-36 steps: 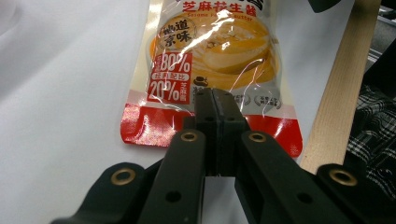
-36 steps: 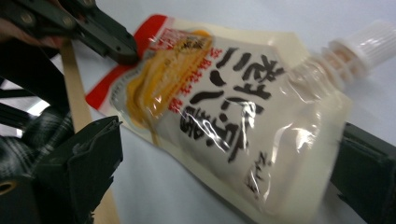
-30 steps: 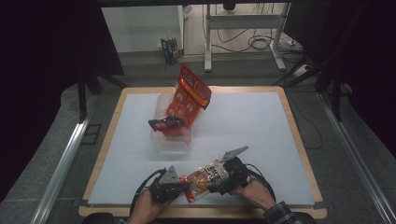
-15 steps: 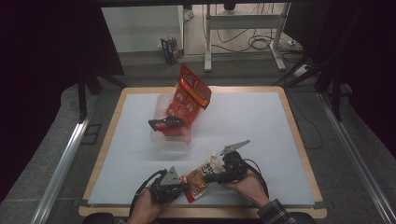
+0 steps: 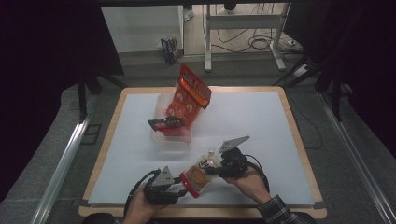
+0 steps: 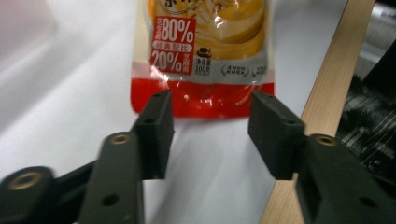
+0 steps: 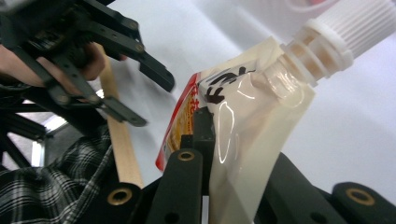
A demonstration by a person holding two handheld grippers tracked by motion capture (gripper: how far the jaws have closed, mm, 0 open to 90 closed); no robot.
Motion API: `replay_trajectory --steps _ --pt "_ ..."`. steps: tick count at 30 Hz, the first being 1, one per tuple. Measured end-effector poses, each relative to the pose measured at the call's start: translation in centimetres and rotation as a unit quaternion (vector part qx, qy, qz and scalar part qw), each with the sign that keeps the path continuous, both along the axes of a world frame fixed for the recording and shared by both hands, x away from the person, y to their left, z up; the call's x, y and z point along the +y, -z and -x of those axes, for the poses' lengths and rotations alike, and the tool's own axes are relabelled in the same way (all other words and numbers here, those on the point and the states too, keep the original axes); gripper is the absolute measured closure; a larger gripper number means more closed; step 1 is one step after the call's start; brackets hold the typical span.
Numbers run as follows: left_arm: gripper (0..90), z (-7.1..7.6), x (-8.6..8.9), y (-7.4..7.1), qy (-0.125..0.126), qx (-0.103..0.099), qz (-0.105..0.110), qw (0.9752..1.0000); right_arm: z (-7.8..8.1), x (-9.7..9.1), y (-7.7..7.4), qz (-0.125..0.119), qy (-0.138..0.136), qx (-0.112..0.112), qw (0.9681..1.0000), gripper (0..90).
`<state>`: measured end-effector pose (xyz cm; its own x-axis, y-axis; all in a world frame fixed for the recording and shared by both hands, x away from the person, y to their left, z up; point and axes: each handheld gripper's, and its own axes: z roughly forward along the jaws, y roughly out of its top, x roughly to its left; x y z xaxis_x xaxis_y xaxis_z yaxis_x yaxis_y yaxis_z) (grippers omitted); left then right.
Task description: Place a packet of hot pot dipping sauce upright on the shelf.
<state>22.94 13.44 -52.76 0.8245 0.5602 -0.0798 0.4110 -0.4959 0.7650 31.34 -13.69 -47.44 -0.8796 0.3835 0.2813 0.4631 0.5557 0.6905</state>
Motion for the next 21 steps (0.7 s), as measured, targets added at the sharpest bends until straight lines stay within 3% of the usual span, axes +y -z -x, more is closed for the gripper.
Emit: replay_trajectory --steps 3,7,15,21 --pt "37.8 -0.1 0.5 -0.1 -0.004 -0.001 0.015 0.9999 -0.2 -0.2 -0.6 0.0 0.005 -0.009 1.0 85.3" --pt "26.9 -0.2 0.5 -0.1 -0.003 -0.001 0.014 0.9999 -0.3 -0.4 -1.3 0.003 0.005 -0.024 0.9997 85.8" --pt "13.4 -0.1 0.3 -0.1 0.004 -0.002 0.011 0.9999 -0.9 -0.9 -2.9 0.007 0.013 -0.045 0.9989 86.4" --pt "5.5 -0.2 0.8 -0.2 -0.01 -0.008 0.014 0.9998 -1.6 -1.3 -4.2 0.004 0.022 -0.059 0.998 86.7"
